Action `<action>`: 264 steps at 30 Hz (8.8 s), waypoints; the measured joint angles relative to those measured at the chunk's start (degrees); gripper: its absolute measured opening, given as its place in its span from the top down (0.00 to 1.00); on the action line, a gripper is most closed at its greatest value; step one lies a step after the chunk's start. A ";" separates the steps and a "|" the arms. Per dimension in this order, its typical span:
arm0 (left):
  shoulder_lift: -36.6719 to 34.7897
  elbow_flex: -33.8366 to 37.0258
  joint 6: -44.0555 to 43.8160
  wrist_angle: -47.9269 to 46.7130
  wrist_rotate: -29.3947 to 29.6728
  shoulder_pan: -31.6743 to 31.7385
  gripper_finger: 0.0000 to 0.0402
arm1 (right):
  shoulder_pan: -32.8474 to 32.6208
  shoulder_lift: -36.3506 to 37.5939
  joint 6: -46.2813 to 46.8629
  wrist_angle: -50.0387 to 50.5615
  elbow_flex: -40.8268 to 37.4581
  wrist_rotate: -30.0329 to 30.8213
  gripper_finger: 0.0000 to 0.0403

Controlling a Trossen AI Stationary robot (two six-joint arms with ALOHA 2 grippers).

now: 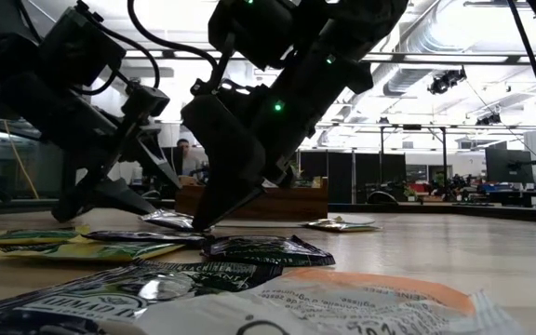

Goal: Pick & Place Tea
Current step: Put the purple tea bag into the left section of the wooden organizer, then put the top purple tea bag into the left section of the wooden organizer

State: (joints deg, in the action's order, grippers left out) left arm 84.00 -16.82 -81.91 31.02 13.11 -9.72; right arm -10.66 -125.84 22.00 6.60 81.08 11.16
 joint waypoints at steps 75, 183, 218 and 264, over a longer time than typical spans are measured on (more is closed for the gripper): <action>2.79 -5.12 24.68 1.87 0.35 0.02 1.00 | -3.53 11.19 0.75 15.97 0.17 4.00 0.88; -6.30 -13.31 83.00 -8.04 -12.09 36.35 0.57 | -12.22 11.19 16.55 14.11 -5.92 11.86 0.90; -15.60 -8.41 45.50 -27.47 20.76 -19.75 0.84 | -13.46 10.70 0.90 -2.46 -5.92 9.35 1.00; 6.65 -7.76 28.93 2.11 31.48 -31.54 0.84 | -8.69 0.18 1.74 -8.27 -5.60 3.02 1.00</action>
State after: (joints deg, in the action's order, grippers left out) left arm 90.65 -24.58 -52.98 33.13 44.59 -41.25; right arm -19.34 -125.67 23.74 -1.67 75.48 14.18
